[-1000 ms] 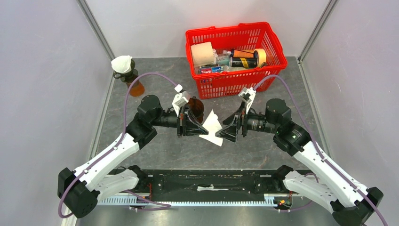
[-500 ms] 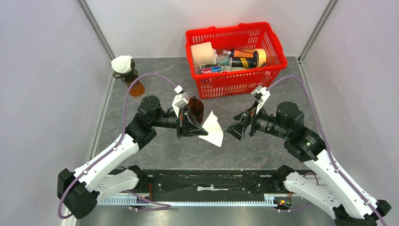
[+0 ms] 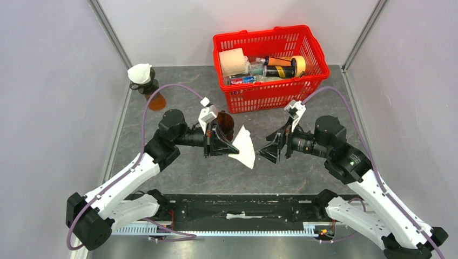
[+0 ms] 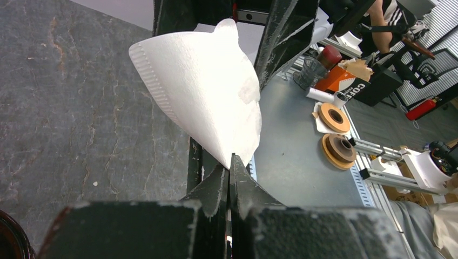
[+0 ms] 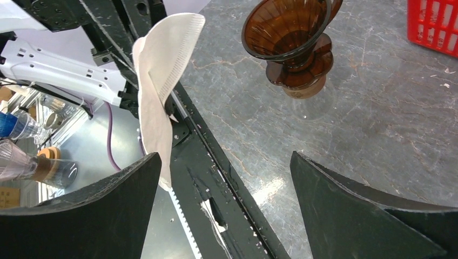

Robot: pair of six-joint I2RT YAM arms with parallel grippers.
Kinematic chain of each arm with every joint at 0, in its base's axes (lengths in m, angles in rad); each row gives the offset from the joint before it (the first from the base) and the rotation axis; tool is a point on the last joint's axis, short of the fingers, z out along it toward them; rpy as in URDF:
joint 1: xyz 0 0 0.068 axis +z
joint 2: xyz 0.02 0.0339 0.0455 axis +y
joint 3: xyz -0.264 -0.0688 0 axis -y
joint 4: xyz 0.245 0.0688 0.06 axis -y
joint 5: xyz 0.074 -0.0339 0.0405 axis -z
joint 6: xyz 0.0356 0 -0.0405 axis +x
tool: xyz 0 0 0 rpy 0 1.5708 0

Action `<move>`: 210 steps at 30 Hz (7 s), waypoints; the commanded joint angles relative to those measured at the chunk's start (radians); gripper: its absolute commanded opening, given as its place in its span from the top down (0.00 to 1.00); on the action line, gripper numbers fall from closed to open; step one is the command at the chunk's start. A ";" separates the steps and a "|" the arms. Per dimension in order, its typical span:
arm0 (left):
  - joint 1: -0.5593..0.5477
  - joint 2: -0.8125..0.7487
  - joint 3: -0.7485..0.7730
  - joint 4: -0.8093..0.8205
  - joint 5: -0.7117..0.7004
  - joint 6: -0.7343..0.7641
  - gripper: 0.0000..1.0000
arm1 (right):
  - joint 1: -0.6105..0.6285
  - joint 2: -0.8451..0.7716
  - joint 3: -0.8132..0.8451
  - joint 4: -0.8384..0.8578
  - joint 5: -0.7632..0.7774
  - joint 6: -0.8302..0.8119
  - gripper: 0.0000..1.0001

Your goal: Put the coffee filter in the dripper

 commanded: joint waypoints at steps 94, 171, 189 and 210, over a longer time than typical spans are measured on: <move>-0.006 -0.008 0.053 -0.114 -0.095 0.137 0.98 | 0.001 0.148 -0.004 0.058 -0.112 -0.021 0.03; -0.009 -0.019 0.014 -0.082 0.055 0.175 0.98 | 0.000 0.132 0.077 -0.062 0.081 -0.009 0.05; -0.009 -0.005 0.016 -0.081 0.042 0.173 0.98 | 0.000 0.005 0.057 -0.067 -0.060 -0.092 0.01; -0.009 -0.003 0.017 -0.086 0.030 0.176 0.98 | 0.001 0.009 0.057 -0.062 -0.112 -0.086 0.01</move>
